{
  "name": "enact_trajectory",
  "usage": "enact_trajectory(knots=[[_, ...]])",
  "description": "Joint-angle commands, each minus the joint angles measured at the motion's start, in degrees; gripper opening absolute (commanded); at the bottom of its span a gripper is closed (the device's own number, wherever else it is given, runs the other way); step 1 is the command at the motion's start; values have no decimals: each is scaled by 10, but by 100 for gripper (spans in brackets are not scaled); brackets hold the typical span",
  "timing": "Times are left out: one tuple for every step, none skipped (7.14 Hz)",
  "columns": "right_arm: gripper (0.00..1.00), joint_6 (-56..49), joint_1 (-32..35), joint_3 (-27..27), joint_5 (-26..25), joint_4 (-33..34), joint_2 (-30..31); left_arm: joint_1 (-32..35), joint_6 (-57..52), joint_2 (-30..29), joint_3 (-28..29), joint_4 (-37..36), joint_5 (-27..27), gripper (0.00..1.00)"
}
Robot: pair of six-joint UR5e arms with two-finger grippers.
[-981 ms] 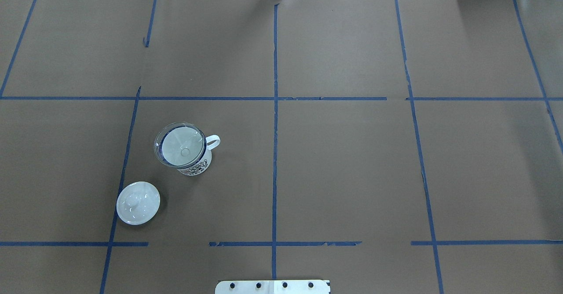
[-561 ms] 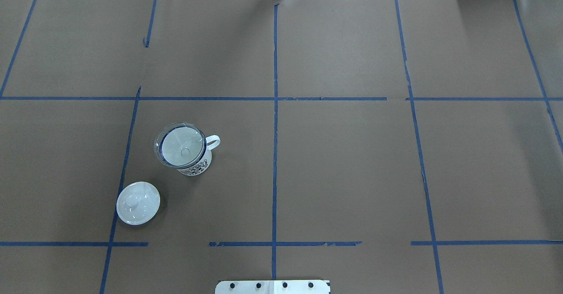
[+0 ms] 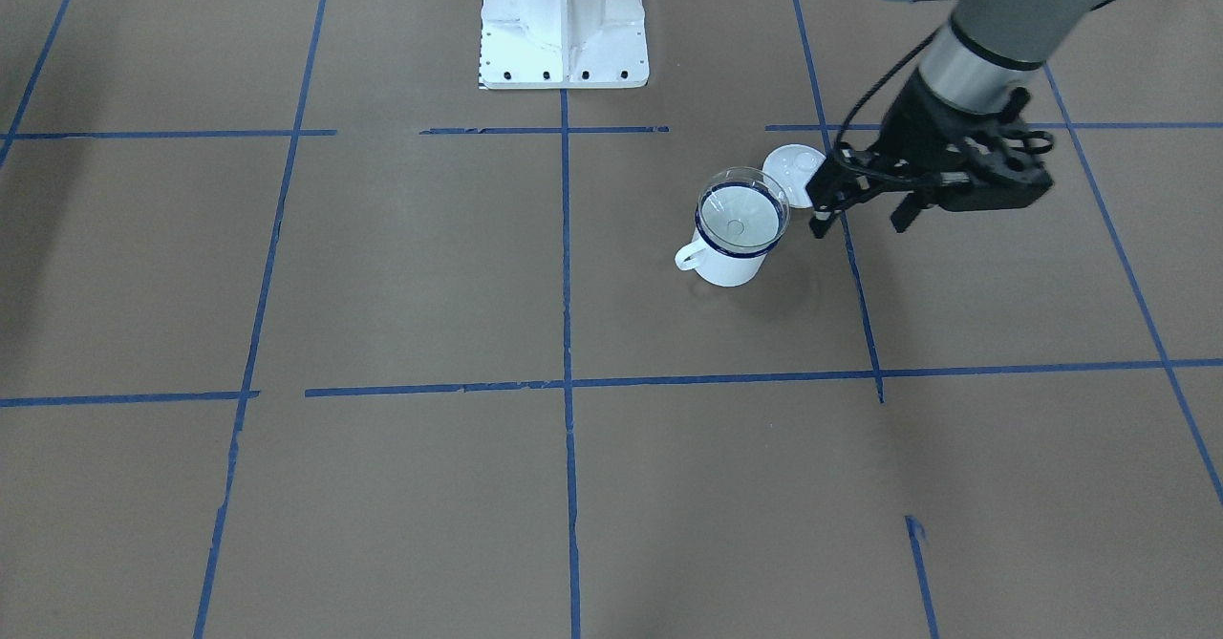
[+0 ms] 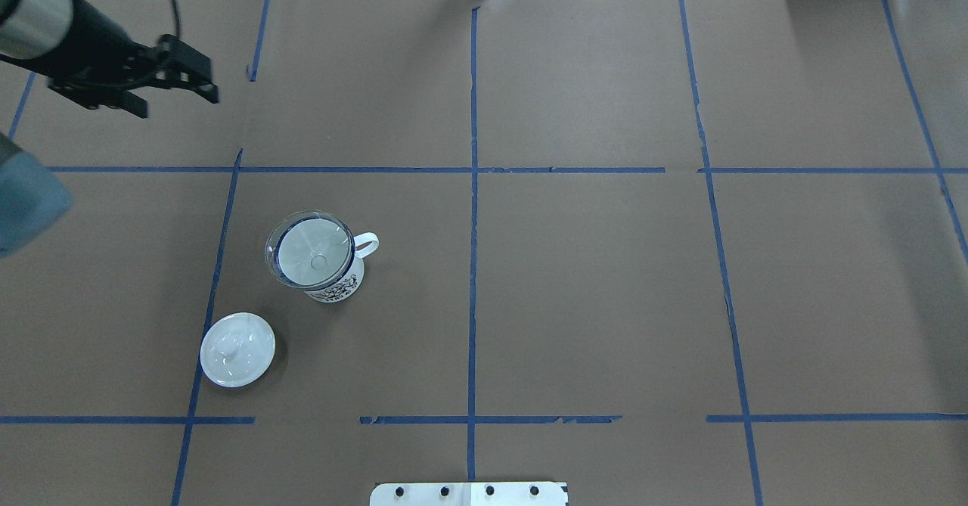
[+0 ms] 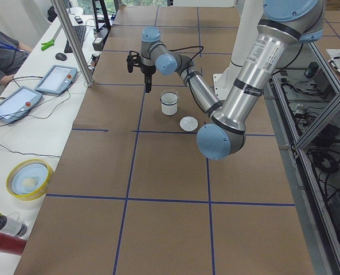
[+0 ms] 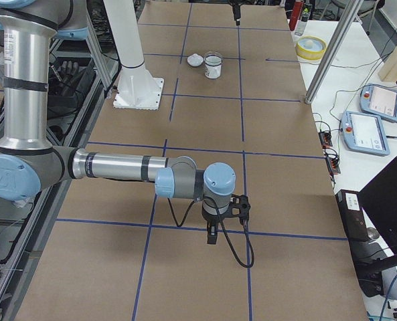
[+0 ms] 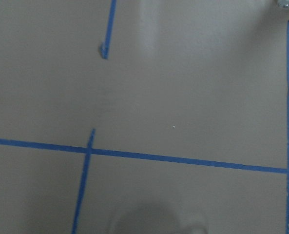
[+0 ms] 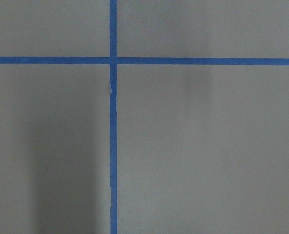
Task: Remove funnel from cup
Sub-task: 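Move the left gripper over the clear glass funnel in the mug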
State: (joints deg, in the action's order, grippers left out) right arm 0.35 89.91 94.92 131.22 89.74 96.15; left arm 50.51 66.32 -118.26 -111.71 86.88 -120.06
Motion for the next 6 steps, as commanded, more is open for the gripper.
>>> enact_trajectory(knots=[[100, 0, 0, 0, 0, 0, 0, -76, 54, -43, 44, -12, 40, 100], [100, 0, 0, 0, 0, 0, 0, -98, 54, -50, 63, -12, 41, 100], [100, 0, 0, 0, 0, 0, 0, -111, 54, -49, 69, -12, 41, 100], [100, 0, 0, 0, 0, 0, 0, -129, 54, -50, 82, -12, 41, 100], [100, 0, 0, 0, 0, 0, 0, -137, 54, -50, 85, -11, 41, 100], [100, 0, 0, 0, 0, 0, 0, -145, 54, -50, 90, -10, 41, 100]])
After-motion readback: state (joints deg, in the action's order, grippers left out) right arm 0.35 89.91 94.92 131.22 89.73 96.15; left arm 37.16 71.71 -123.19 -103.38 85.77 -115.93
